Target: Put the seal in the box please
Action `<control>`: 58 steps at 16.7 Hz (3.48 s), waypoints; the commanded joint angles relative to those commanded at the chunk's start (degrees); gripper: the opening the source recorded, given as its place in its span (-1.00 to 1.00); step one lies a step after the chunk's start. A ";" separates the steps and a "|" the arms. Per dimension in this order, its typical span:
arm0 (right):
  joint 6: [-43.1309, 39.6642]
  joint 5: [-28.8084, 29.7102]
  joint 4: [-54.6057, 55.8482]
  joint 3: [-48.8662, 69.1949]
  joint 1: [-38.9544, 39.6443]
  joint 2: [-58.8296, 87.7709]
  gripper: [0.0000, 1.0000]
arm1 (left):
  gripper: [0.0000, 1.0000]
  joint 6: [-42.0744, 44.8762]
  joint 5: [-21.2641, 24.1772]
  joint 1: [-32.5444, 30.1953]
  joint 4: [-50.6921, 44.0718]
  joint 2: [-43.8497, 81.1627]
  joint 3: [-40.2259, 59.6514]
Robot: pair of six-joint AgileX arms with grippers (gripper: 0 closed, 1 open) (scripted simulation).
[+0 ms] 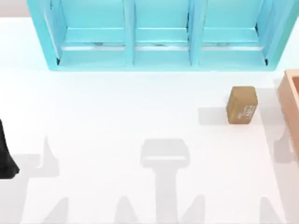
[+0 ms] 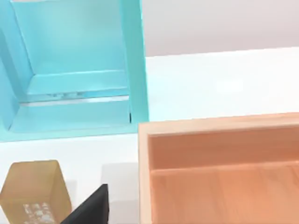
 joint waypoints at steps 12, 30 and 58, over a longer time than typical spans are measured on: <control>9.38 1.25 -45.57 65.66 3.85 70.15 1.00 | 1.00 0.00 0.00 0.00 0.00 0.00 0.00; 14.81 -0.34 -64.44 97.44 19.30 107.55 1.00 | 1.00 0.00 0.00 0.00 0.00 0.00 0.00; 15.05 -0.31 -43.30 78.94 19.51 110.19 -0.81 | 1.00 0.00 0.00 0.00 0.00 0.00 0.00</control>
